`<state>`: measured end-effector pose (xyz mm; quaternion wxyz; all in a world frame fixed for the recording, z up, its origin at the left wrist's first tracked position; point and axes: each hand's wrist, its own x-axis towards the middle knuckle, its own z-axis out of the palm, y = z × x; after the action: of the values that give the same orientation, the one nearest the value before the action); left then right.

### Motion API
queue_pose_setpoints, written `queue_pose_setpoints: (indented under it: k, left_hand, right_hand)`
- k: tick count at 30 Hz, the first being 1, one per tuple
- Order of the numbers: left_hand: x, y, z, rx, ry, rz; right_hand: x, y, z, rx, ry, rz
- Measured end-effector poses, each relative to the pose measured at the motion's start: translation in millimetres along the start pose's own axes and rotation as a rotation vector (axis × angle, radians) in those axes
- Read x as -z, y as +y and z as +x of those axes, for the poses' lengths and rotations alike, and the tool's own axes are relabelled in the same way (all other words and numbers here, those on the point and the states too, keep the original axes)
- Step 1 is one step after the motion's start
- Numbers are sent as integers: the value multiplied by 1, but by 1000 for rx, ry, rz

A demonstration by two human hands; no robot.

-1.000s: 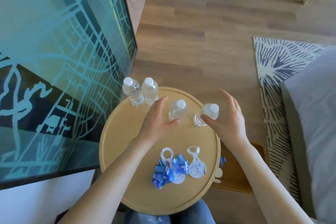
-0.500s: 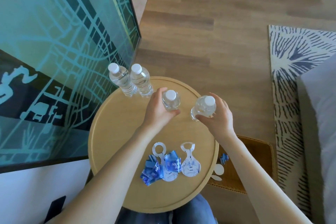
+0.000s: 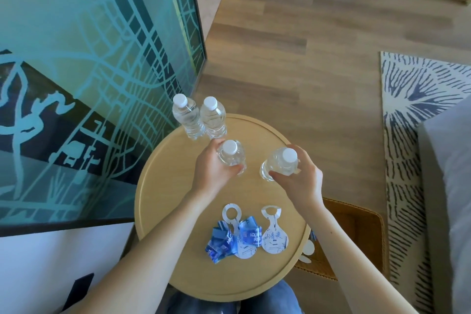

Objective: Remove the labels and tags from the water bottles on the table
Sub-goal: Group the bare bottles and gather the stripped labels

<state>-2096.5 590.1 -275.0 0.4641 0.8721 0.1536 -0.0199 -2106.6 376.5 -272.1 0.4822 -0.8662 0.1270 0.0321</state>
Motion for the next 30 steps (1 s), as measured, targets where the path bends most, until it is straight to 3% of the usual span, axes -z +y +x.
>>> queue_pose_setpoints:
  k: [13, 22, 30]
  left_hand:
    - [102, -54, 20, 11, 23, 92]
    - [116, -63, 50, -90, -28, 38]
    - [115, -69, 61, -70, -90, 37]
  right_hand:
    - [-98, -64, -7, 31, -156, 67]
    - [-137, -81, 2, 16, -160, 67]
    - [-150, -79, 4, 14, -155, 35]
